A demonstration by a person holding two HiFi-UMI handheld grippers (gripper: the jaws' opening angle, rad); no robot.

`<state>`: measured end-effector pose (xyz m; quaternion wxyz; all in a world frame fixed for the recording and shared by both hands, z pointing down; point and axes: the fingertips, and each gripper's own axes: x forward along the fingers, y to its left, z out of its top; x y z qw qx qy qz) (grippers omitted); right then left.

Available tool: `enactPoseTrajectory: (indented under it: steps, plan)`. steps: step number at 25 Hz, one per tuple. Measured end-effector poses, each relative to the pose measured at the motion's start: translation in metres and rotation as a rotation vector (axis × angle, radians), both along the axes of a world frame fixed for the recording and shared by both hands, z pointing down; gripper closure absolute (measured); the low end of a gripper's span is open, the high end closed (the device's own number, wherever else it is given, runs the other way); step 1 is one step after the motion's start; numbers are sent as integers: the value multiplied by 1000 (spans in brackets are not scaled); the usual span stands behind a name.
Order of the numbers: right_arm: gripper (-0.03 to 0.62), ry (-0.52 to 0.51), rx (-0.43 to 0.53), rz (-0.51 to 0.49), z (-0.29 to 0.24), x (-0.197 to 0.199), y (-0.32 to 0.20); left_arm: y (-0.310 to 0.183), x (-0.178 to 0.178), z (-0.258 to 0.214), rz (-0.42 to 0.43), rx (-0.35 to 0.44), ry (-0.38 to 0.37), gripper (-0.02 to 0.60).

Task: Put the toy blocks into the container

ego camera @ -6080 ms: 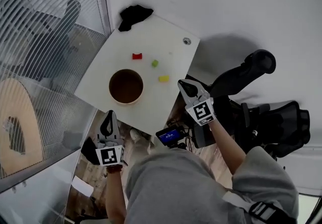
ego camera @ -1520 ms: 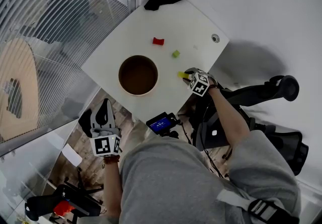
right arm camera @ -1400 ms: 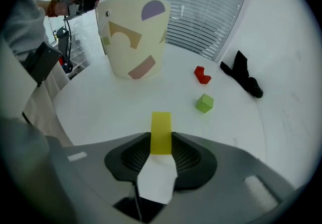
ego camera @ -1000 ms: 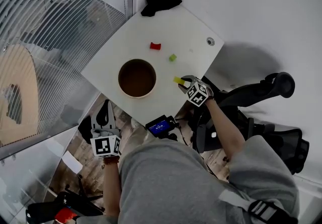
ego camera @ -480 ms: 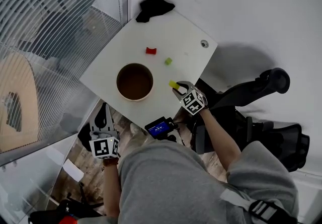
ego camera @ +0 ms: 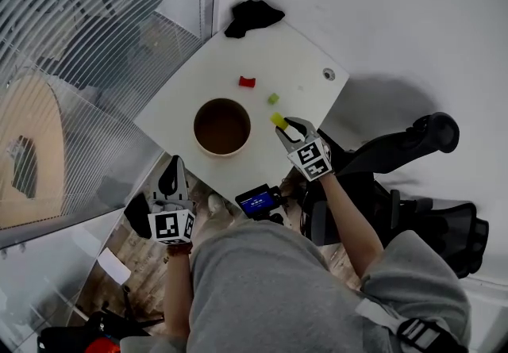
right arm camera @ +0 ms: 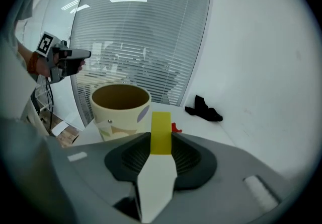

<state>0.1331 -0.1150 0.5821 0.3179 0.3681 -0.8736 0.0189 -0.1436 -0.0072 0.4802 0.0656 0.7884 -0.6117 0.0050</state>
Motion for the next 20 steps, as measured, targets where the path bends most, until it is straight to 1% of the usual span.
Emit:
enactPoseTrajectory:
  steps: [3, 11, 18, 20]
  plan:
    - [454, -25, 43, 0, -23, -11, -5, 2, -5, 2, -20, 7, 21, 574]
    - [454, -76, 117, -34, -68, -47, -12, 7, -12, -1, -36, 18, 32, 574]
    - [454, -107, 154, -71, -88, -76, -15, 9, -13, -3, -44, 18, 34, 574]
    - [454, -116, 152, -74, -89, -83, -15, 9, -15, -5, -51, 19, 50, 574]
